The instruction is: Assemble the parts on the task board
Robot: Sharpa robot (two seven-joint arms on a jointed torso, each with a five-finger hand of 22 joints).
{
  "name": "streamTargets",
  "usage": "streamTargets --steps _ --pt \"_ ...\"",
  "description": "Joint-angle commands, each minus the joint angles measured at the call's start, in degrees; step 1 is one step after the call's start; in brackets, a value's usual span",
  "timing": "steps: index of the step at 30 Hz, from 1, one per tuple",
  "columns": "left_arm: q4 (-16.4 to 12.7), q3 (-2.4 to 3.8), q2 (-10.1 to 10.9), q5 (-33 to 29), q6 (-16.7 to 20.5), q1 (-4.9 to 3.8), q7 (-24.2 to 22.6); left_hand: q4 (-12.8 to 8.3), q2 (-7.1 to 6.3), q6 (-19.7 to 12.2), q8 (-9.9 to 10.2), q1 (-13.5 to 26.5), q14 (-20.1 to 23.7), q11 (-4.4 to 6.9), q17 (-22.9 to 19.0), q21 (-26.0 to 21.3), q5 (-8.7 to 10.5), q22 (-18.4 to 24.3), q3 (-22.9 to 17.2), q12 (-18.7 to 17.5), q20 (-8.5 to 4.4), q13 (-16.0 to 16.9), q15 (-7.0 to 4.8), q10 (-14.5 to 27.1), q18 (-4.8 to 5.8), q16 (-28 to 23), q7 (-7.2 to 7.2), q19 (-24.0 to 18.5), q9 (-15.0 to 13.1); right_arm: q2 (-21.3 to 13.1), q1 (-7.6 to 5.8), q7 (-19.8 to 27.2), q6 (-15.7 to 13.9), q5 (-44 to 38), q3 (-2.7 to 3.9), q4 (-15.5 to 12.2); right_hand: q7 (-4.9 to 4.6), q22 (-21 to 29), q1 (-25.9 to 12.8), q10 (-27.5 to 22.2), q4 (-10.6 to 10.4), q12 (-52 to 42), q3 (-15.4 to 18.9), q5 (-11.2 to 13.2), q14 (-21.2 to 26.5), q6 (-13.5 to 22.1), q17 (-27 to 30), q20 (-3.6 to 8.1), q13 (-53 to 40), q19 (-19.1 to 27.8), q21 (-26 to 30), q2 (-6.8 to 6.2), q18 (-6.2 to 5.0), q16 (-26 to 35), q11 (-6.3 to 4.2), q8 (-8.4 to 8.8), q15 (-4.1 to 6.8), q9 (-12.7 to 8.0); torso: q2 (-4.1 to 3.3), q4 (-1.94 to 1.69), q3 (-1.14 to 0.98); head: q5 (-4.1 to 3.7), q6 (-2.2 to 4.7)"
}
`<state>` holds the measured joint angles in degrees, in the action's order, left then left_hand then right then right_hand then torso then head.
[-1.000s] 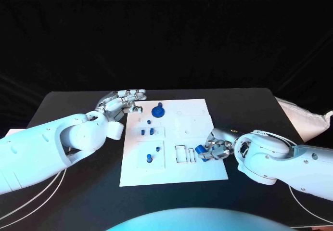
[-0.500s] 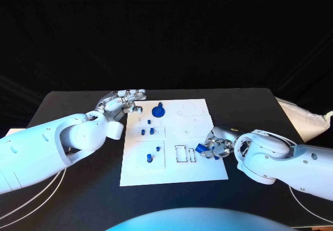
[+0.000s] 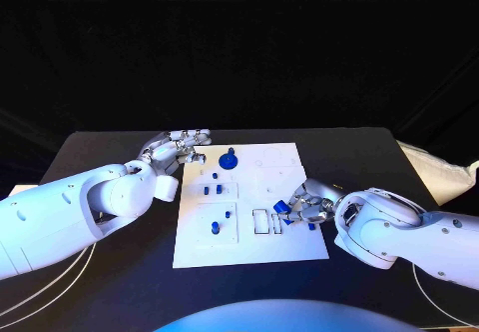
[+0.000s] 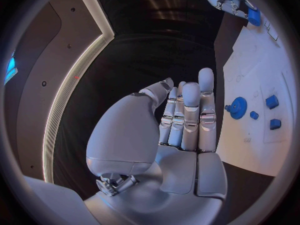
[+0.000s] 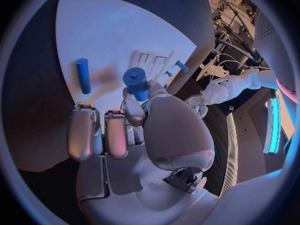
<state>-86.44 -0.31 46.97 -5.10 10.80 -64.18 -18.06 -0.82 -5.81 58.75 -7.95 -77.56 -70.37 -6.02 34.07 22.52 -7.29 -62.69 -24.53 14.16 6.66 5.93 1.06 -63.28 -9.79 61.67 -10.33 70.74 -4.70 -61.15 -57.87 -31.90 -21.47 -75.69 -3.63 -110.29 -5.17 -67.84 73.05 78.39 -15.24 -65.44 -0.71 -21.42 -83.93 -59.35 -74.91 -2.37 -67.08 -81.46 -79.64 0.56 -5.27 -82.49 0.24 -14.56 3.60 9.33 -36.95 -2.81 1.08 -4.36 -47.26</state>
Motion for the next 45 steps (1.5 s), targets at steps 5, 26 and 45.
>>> streamTargets --steps 5,26,45 --pt "-0.1 0.0 -0.2 0.3 -1.2 -0.01 -0.2 0.0 0.16 -0.2 -0.3 -0.2 0.3 0.03 -0.1 -0.1 -0.22 0.1 0.3 0.2 0.04 0.1 0.05 0.5 -0.57 -0.2 0.01 0.4 0.1 2.3 -0.03 0.4 1.8 3.8 0.02 0.4 0.49 0.0 -3.3 0.5 -1.3 0.5 0.7 -3.2 -4.0 -1.1 -3.3 0.26 -0.2 -0.3 -0.2 -1.3 0.93 -0.1 -0.15 -1.32 0.34 2.7 -0.03 0.05 -0.01 0.22 -0.13" --pt "-0.1 -0.01 -0.4 0.3 -1.5 -0.01 0.0 0.0 0.16 -0.2 -0.3 -0.2 0.3 0.03 -0.1 -0.1 -0.22 0.1 0.3 0.2 0.04 0.1 0.05 0.5 -0.57 -0.2 0.01 0.4 0.1 5.8 0.35 0.4 2.4 2.2 0.0 2.1 0.92 0.2 -5.7 0.2 -1.3 2.0 3.8 -2.9 -3.9 -1.7 -2.7 0.49 0.4 -0.3 -0.1 -1.47 0.91 0.3 -0.49 -1.82 0.61 3.7 -0.04 0.11 0.0 0.54 -0.1" --pt "-0.1 -0.01 -0.4 0.3 -1.5 -0.01 0.1 -0.1 0.22 -0.3 -0.3 -0.2 0.5 0.01 -0.3 -0.3 -0.25 0.2 0.4 0.3 0.06 0.1 0.08 0.7 -0.57 -0.3 -0.01 0.4 0.1 5.8 0.39 1.1 1.7 -0.4 0.0 2.2 0.82 0.7 -10.2 -0.6 -1.3 5.0 10.7 16.7 -3.6 -0.9 -1.4 0.41 1.5 0.0 0.4 -3.82 0.81 1.3 -0.35 -1.88 0.5 5.4 -0.03 0.13 -0.04 0.5 -0.1"
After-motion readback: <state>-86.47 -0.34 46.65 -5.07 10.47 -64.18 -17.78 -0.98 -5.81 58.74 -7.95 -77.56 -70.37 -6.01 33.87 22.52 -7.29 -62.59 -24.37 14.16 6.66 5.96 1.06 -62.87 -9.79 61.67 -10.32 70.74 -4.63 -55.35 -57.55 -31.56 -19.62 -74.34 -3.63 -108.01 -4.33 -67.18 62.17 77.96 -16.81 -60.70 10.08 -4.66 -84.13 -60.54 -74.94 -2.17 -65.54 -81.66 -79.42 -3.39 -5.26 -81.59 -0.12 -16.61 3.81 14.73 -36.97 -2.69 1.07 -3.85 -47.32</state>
